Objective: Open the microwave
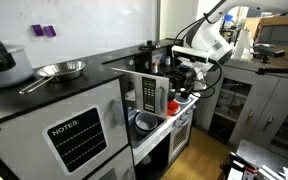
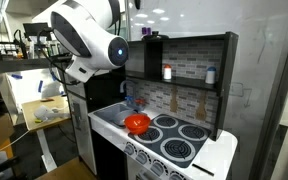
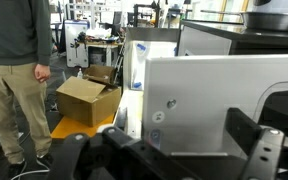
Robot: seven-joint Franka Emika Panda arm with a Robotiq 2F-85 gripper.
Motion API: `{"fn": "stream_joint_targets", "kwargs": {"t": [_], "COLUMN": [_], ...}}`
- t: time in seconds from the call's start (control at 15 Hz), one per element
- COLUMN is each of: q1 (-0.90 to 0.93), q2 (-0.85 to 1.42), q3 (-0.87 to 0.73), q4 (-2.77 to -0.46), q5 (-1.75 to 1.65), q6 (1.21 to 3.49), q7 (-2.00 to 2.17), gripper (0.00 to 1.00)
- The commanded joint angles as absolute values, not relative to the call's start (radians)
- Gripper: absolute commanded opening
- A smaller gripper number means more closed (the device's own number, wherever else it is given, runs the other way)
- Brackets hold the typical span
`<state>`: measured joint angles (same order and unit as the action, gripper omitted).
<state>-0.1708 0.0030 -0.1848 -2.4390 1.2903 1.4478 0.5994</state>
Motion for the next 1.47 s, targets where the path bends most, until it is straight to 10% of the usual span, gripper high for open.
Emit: {"fn": "stream_joint_targets", "kwargs": {"t": [0.0, 1.4], "q1": [-0.169, -0.149], "q2": [-0.011, -0.016], "q3": [-0.179, -0.158], "q4": [-2.44, -2.472], "q5": [1.259, 1.255], "q6": [1.426, 1.457], "q7": [0.587, 0.573], "gripper": [1.0, 1.0]}}
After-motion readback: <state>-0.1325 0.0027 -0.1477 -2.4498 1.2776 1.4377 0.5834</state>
